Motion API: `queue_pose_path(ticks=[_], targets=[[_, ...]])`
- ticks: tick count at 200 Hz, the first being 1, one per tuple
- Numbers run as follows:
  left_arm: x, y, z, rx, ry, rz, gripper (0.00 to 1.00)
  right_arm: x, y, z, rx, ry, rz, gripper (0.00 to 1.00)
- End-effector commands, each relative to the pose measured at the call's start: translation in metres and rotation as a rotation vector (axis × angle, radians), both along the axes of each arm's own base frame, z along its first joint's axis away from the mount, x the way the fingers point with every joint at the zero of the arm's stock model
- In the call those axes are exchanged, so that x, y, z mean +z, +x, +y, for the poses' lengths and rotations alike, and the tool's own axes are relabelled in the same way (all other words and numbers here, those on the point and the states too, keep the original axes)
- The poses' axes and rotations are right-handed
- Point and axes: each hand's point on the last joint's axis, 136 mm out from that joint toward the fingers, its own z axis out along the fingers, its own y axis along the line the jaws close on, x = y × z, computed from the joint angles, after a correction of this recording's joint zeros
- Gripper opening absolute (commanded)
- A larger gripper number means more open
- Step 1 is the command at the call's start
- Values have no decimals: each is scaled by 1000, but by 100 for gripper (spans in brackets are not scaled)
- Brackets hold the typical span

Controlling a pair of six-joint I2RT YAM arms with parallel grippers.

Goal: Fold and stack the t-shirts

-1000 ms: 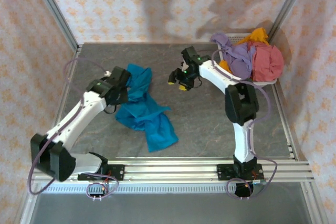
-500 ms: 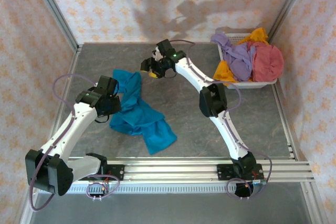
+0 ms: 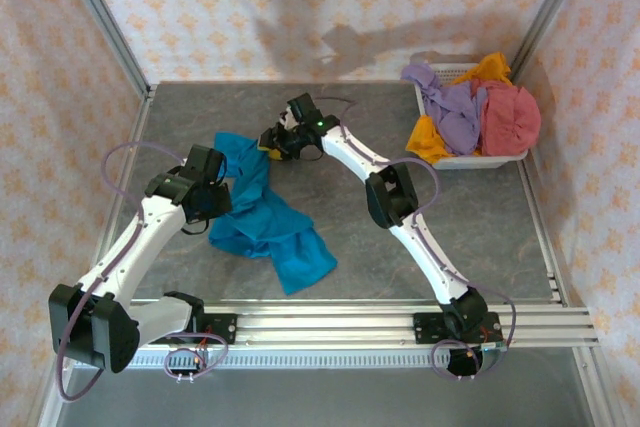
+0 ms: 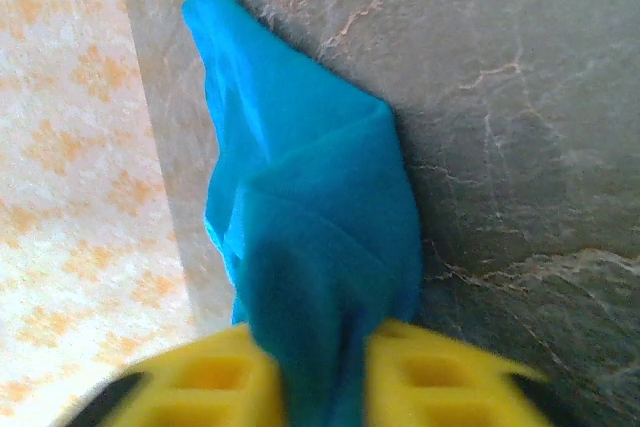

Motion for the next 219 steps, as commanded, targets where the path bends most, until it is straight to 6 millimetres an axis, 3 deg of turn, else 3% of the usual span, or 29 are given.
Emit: queue_pose_path(ticks=[1, 20, 40, 69, 98, 120, 159, 194, 219], targets=[[3, 5, -1, 4, -9, -17, 0, 43, 6, 9, 6, 85, -62, 6], [14, 12, -2, -7, -5, -41, 0, 64, 9, -2, -4, 62, -102, 0], [35, 28, -6, -33, -14, -82, 0, 107, 16, -29, -43, 13, -191, 0], [81, 60, -19, -93, -34, -153, 0, 186, 26, -98, -152, -58, -328, 0], [126, 93, -40, -124, -109, -244, 0, 260, 16, -182, -279, -171, -463, 0], [151, 118, -66, -167, -158, -301, 0, 309, -7, -237, -372, -249, -563, 0], [202, 134, -124, -302, -123, -377, 0, 388, -65, -301, -512, -351, -793, 0], [260, 124, -137, -332, -85, -501, 0, 458, -109, -350, -668, -411, -993, 0], [294, 115, -138, -340, -117, -583, 0, 497, -134, -381, -781, -461, -1116, 0]])
